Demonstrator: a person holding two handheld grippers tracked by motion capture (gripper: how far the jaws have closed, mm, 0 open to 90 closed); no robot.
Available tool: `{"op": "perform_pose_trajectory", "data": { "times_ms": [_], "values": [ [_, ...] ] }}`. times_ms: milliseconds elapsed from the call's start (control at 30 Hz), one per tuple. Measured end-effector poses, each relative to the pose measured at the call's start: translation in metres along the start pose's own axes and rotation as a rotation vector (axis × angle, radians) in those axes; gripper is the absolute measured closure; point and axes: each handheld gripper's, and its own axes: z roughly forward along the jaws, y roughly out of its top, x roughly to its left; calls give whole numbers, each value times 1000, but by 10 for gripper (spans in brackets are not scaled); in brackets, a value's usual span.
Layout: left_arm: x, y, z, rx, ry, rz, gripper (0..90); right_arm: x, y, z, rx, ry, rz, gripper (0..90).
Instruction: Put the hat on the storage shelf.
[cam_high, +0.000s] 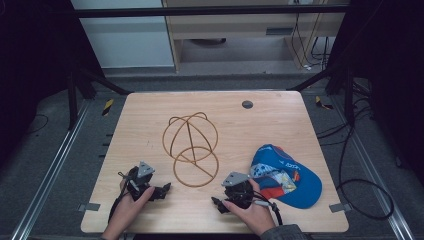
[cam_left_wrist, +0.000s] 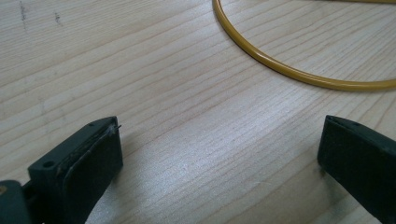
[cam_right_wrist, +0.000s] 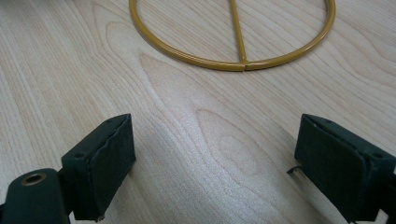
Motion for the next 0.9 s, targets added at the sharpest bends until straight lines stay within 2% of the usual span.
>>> {"op": "perform_pose_trajectory", "data": {
  "times_ms": [300,367,400,433,467,500,600,667,700,767,900],
  "values": [
    [0,0,0,0,1,-1,0,0,0,0,-1,-4,7,130],
    [0,0,0,0,2,-1,0,0,1,0,-1,-13,18,157],
    [0,0,0,0,2,-2,0,-1,3,-3,20,-25,38,168],
    [0,0,0,0,2,-2,0,-1,3,-3,20,-25,38,168],
    [0,0,0,0,1,-2,0,-1,6,-9,44,-21,29,157],
    [0,0,0,0,1,-2,0,-1,8,-13,40,-22,26,160],
    [0,0,0,0,1,-2,0,0,18,-35,8,-11,6,161],
    [0,0,0,0,1,-1,0,0,21,-41,1,-13,3,161],
    [0,0,0,1,1,-2,0,-1,29,-58,-22,-15,-12,159],
    [0,0,0,2,1,-1,0,-2,31,-63,-25,-22,-20,159],
    [0,0,0,-2,0,-4,0,-12,36,-92,-27,-71,-46,172]
  ]
}}
